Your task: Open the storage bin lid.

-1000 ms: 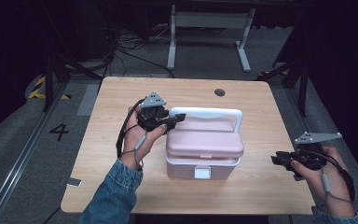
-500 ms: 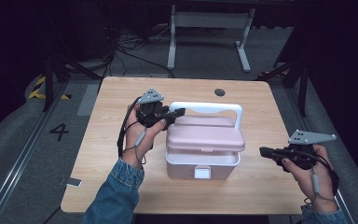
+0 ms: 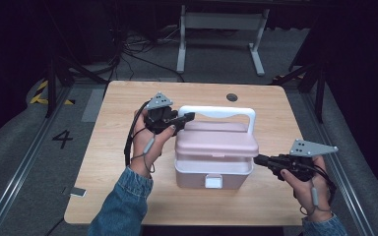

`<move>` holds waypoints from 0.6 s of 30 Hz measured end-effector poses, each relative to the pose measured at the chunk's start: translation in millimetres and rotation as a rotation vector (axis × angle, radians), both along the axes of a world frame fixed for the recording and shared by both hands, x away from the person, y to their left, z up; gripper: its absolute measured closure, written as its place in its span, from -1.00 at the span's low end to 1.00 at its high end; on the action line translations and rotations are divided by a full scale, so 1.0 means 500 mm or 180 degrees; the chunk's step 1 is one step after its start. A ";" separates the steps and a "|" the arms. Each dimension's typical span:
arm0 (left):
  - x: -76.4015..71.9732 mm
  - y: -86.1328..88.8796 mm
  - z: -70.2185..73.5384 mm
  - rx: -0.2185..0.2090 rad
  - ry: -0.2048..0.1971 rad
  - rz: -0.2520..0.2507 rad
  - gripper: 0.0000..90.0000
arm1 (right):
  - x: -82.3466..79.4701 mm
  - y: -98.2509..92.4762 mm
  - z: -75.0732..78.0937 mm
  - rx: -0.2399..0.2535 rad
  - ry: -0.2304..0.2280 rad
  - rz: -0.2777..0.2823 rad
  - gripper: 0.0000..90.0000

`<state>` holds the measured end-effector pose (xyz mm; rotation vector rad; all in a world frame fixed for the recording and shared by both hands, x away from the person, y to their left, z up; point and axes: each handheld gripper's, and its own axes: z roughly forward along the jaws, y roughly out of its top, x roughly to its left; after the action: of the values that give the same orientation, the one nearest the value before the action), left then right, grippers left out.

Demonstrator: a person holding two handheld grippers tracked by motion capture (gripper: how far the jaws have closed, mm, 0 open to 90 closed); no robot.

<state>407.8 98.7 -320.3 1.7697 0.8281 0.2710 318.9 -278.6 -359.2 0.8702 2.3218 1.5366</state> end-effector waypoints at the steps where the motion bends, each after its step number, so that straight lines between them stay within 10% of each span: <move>1: 0.000 0.001 0.000 0.0012 0.0000 -0.0010 0.62 | 0.000 0.003 -0.002 -0.0008 0.0011 0.0014 1.00; 10: 0.000 0.003 -0.002 0.0095 0.0027 -0.0056 0.62 | -0.002 0.006 -0.001 0.0078 -0.0078 0.0009 1.00; 18: -0.006 0.013 0.005 0.0280 -0.0051 -0.0038 0.24 | -0.002 0.011 -0.003 0.0034 -0.0103 0.0012 1.00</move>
<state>404.9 105.0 -317.8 1.8515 0.8046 0.3177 318.1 -273.0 -360.7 0.8375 2.2960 1.5545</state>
